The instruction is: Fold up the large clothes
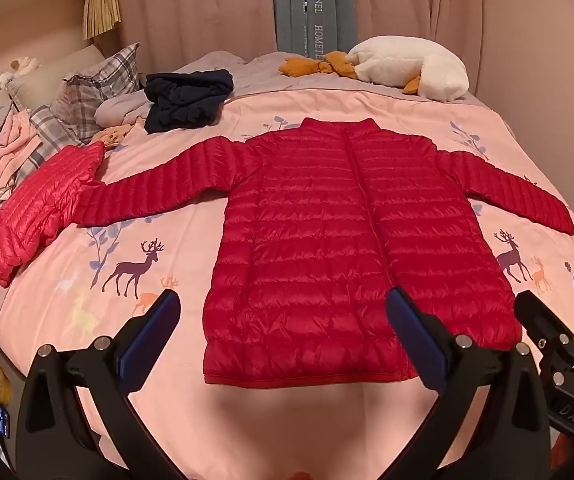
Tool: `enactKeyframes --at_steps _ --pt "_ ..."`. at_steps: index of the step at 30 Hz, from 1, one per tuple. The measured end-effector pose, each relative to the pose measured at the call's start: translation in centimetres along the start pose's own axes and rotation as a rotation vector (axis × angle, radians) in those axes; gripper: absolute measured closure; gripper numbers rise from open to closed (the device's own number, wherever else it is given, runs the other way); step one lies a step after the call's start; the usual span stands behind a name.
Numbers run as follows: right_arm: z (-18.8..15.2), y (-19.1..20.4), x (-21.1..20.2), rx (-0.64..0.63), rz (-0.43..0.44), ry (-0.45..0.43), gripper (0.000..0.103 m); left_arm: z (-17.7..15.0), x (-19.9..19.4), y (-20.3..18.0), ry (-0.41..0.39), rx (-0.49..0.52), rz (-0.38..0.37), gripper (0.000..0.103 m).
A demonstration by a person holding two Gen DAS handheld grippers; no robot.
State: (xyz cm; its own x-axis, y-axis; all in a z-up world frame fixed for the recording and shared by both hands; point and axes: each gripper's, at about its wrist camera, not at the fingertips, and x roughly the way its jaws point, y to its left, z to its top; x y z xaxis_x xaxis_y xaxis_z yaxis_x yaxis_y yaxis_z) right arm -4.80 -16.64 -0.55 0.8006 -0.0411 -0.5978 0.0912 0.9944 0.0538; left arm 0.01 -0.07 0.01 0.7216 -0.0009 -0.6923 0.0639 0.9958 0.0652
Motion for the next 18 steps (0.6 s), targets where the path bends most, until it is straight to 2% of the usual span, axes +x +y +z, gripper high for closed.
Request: enactKeyframes --at_steps 13,18 --pt "0.4 0.8 -0.2 -0.002 -0.005 0.009 0.002 0.0 0.4 0.0 -0.004 0.002 -0.003 0.001" --pt "-0.3 -0.1 -0.2 -0.003 -0.005 0.007 0.002 -0.1 0.1 0.1 -0.001 0.0 -0.004 0.001"
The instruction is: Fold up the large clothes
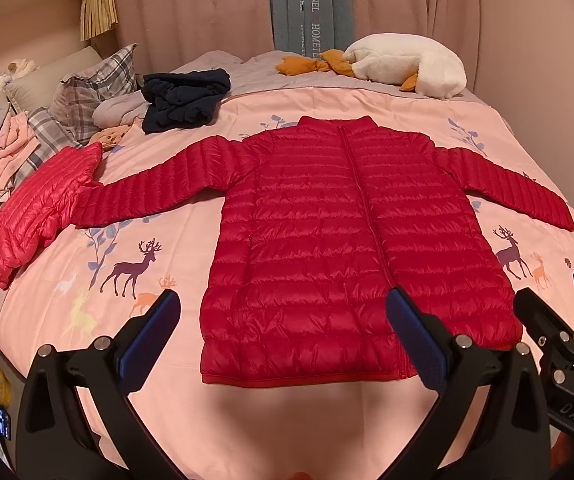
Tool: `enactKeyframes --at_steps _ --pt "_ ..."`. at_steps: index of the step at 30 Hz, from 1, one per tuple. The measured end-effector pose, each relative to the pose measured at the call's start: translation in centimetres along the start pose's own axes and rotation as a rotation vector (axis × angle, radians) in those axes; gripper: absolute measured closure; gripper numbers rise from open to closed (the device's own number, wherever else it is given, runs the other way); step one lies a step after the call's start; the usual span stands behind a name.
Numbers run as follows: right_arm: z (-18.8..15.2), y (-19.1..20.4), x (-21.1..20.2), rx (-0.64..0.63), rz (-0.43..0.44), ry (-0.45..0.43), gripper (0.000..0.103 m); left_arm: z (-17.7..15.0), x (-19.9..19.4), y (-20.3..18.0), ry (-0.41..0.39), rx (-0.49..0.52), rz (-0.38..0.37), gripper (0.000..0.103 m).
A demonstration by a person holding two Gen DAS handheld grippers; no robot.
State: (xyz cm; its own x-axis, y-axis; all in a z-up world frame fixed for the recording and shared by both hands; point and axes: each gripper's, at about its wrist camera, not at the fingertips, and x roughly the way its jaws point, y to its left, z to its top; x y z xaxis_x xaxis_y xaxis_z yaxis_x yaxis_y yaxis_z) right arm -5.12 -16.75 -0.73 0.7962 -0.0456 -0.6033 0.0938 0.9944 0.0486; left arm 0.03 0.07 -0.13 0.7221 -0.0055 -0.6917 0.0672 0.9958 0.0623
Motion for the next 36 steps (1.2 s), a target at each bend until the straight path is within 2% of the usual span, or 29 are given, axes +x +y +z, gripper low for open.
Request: enactKeyframes --at_steps 15,21,25,27,30,32,33,36 --pt "0.1 0.1 0.1 0.014 0.005 -0.034 0.002 -0.3 0.2 -0.6 -0.009 0.03 0.009 0.001" --pt "0.1 0.0 0.1 0.025 0.012 -0.065 0.002 -0.3 0.2 -0.8 -0.042 0.039 0.018 0.001" --pt "0.1 -0.1 1.0 0.028 0.009 -0.012 0.002 -0.3 1.1 -0.6 -0.009 0.029 0.007 0.001" --pt "0.0 -0.2 1.5 0.049 0.056 -0.001 0.002 -0.3 1.9 -0.2 0.041 0.007 -0.022 0.001" --pt "-0.1 -1.5 1.8 0.157 0.311 -0.055 0.002 -0.2 3.3 1.1 0.075 -0.063 -0.124 0.001" --pt "-0.1 -2.1 2.2 0.213 0.409 -0.065 0.002 -0.1 4.3 2.2 0.057 -0.134 -0.206 0.001" --pt "0.0 -2.2 2.3 0.238 0.433 -0.076 0.002 -0.1 4.8 2.8 0.061 -0.169 -0.239 0.001" --pt "0.2 -1.8 2.1 0.219 0.43 -0.143 0.002 0.3 6.9 5.8 0.04 -0.285 -0.305 0.001"
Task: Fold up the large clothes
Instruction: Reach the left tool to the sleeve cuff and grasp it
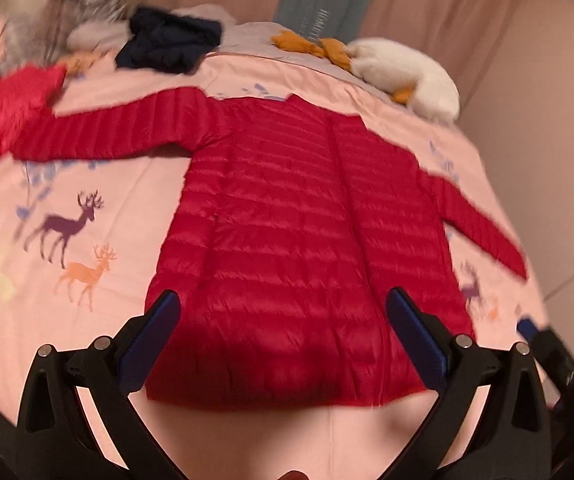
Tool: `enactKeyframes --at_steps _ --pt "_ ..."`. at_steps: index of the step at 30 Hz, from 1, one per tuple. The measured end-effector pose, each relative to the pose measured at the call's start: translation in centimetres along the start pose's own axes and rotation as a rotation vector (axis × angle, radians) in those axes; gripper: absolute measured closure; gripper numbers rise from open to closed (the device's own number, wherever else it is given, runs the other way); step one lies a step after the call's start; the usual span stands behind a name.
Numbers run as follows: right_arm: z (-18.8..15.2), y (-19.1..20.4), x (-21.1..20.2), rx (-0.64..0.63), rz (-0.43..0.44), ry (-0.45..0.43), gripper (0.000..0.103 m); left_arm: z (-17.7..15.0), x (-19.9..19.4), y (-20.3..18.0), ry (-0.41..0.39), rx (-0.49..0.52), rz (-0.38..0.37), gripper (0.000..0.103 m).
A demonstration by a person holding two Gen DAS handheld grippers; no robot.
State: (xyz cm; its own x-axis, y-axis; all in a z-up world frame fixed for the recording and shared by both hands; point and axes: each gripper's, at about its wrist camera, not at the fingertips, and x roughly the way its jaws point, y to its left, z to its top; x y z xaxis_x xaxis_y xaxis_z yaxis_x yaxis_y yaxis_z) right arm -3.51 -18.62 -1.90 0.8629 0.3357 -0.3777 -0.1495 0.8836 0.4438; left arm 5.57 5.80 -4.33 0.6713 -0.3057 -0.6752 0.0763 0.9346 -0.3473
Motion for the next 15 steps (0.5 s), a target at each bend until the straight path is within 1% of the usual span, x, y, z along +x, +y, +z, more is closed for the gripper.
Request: enactKeyframes --at_steps 1,2,3,4,6,7,8,10,11,15 --pt "-0.3 -0.2 0.4 -0.018 -0.017 0.018 0.002 0.7 0.4 1.4 -0.022 -0.05 -0.025 0.001" --pt "-0.2 0.0 0.4 -0.019 -0.003 0.007 0.002 1.2 0.5 2.5 -0.042 -0.106 -0.056 0.001" --pt "-0.2 -0.5 0.8 -0.007 -0.007 0.038 0.002 1.8 0.8 3.8 -0.048 -0.151 -0.063 0.001" --pt "-0.1 -0.6 1.0 0.001 0.002 0.038 0.002 2.5 1.1 5.2 -0.059 -0.19 -0.064 0.001" --pt "0.1 -1.1 1.6 0.022 0.001 0.046 0.002 4.0 1.6 8.7 -0.074 -0.272 -0.008 0.001" --pt "0.1 -1.2 1.9 0.021 -0.002 0.047 0.002 4.7 1.7 10.2 -0.099 -0.299 -0.012 0.001" --pt "0.1 -1.4 2.3 0.023 -0.009 0.049 0.002 5.7 2.1 12.4 -0.109 -0.334 0.005 0.001" --pt "0.0 -1.6 3.1 0.017 -0.019 0.06 0.002 6.8 3.0 15.5 -0.091 -0.391 0.004 0.001" --pt "0.0 -1.7 3.6 0.012 -0.022 0.075 0.002 7.3 3.8 17.6 -0.078 -0.431 0.02 0.001" --pt "-0.1 -2.0 5.0 -0.011 -0.01 0.115 0.002 9.7 4.8 23.9 -0.135 -0.524 0.07 0.001"
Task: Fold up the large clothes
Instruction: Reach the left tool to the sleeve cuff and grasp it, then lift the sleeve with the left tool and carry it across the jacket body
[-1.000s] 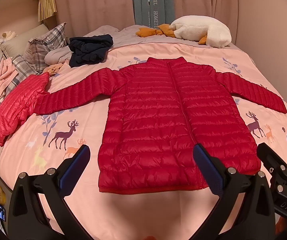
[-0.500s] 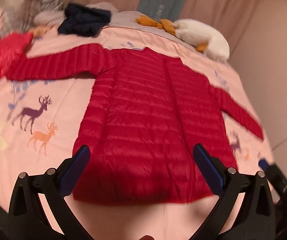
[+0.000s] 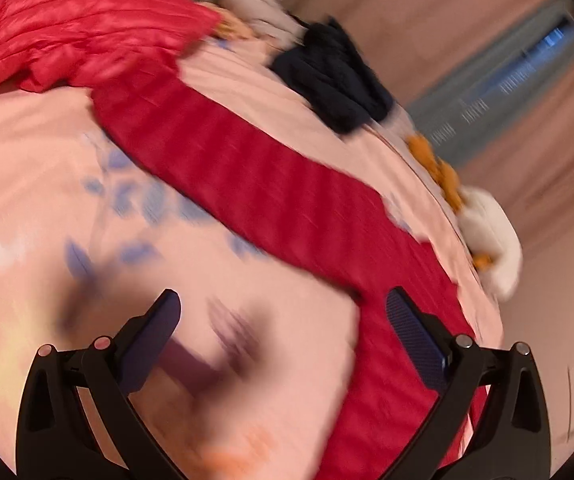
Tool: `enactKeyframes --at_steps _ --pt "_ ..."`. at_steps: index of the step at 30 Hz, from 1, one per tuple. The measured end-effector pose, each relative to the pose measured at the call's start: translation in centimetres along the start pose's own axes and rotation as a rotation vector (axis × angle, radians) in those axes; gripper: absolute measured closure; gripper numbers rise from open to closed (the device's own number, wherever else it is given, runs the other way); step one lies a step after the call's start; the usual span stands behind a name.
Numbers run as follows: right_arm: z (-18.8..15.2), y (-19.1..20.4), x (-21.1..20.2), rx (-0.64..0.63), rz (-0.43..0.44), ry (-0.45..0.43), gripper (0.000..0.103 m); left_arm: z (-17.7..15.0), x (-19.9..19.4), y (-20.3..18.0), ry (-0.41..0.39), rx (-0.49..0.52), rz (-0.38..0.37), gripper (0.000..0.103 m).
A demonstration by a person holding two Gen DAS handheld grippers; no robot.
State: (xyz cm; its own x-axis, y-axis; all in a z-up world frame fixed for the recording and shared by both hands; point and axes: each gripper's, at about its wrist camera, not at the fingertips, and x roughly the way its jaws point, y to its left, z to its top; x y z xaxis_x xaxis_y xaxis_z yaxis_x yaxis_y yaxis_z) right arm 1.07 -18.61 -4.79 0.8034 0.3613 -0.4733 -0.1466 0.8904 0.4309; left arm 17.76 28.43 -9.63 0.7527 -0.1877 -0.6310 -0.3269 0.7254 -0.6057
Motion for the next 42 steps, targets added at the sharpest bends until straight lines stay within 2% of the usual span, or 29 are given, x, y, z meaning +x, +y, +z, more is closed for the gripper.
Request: enactKeyframes --at_steps 4,5,7,10,13,17,18,19,20,22,24,27,31,34,38,42 --pt "0.2 -0.1 1.0 -0.02 -0.015 0.01 0.002 4.5 1.9 5.0 -0.041 -0.12 -0.021 0.001" --pt "0.4 -0.3 1.4 -0.019 -0.026 0.016 0.002 5.7 2.6 6.9 -0.036 -0.178 -0.071 0.001" --pt "0.6 -0.6 2.1 -0.012 -0.038 0.025 0.002 7.0 3.4 9.1 -0.046 -0.248 -0.083 0.001" --pt "0.8 -0.9 3.2 -0.001 -0.048 0.043 0.002 8.6 4.1 11.8 -0.092 -0.331 -0.148 0.001" --pt "1.0 -1.2 4.3 -0.004 -0.071 0.062 0.002 9.9 4.6 11.3 -0.105 -0.303 -0.149 0.001" --pt "1.1 -1.7 5.7 0.003 -0.094 0.083 0.002 11.4 5.9 10.8 -0.115 -0.276 -0.094 0.001" --pt "1.1 -1.7 6.0 0.006 -0.1 0.087 0.002 11.6 5.9 10.6 -0.127 -0.277 -0.076 0.006" --pt "1.1 -1.8 6.1 0.007 -0.104 0.09 0.002 11.9 6.0 10.7 -0.136 -0.278 -0.057 0.019" --pt "1.1 -1.9 6.4 0.008 -0.112 0.095 0.002 11.9 6.2 11.1 -0.138 -0.28 -0.043 0.027" --pt "1.2 -2.0 6.7 0.006 -0.124 0.098 0.002 12.3 7.2 11.7 -0.115 -0.309 -0.028 0.068" --pt "1.3 -2.1 6.8 0.003 -0.133 0.098 0.002 12.5 7.8 12.4 -0.102 -0.334 -0.012 0.084" --pt "1.2 -2.2 6.8 0.01 -0.139 0.096 0.002 12.5 7.5 12.5 -0.108 -0.332 0.003 0.093" --pt "1.1 -2.4 6.2 0.015 -0.138 0.086 0.002 12.5 5.0 9.5 -0.129 -0.25 0.013 0.095" --pt "0.8 -2.3 5.6 0.006 -0.14 0.074 0.002 13.2 2.0 4.6 -0.169 -0.132 -0.032 0.095" --pt "0.2 -2.9 4.7 0.016 -0.121 0.065 0.002 12.7 -2.9 -5.1 -0.221 0.076 -0.135 0.095" --pt "-0.2 -4.0 3.6 0.039 -0.111 0.051 0.002 9.5 -5.9 -15.9 -0.235 0.311 -0.211 0.095"
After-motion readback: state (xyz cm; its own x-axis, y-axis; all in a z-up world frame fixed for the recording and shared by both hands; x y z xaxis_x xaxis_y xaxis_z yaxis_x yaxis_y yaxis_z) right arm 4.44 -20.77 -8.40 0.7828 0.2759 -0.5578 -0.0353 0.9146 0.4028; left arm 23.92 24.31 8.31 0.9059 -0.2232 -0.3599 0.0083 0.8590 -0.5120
